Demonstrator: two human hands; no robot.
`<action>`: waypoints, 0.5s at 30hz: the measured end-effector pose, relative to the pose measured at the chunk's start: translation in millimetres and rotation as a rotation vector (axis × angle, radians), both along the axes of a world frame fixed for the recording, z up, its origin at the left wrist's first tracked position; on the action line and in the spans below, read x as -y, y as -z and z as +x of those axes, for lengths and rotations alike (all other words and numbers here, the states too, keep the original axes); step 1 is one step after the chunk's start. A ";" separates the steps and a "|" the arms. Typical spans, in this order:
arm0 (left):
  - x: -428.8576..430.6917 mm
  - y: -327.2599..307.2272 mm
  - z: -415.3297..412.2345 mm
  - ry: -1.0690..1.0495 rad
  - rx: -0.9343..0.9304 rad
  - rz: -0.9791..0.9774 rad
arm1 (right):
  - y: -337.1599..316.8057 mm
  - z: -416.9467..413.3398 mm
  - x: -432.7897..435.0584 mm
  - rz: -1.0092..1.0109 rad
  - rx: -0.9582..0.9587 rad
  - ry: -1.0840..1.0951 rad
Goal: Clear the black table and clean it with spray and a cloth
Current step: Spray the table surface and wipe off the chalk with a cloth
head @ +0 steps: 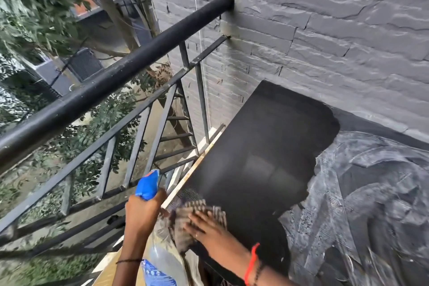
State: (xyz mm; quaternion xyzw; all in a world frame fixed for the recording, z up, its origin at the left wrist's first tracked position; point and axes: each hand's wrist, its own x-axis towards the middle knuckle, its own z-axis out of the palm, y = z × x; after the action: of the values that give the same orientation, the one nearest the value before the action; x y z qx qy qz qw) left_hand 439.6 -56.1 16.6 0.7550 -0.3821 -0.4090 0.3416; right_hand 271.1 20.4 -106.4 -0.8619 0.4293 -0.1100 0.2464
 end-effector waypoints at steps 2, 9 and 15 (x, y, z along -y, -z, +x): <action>-0.1 0.4 3.0 0.000 -0.008 -0.007 | 8.5 -34.3 -7.8 -0.014 -0.053 0.039; -13.1 2.7 9.5 0.026 0.023 -0.028 | -12.2 -35.2 81.5 0.035 -0.118 0.312; -26.1 -5.3 3.5 0.016 0.003 0.002 | -20.4 52.1 57.7 0.011 -0.129 0.168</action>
State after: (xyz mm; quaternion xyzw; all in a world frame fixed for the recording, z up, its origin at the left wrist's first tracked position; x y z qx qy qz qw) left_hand 443.0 -30.0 21.9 0.7530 -0.3880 -0.4110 0.3370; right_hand 323.2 -37.3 -86.0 -0.8267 0.5157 -0.0724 0.2130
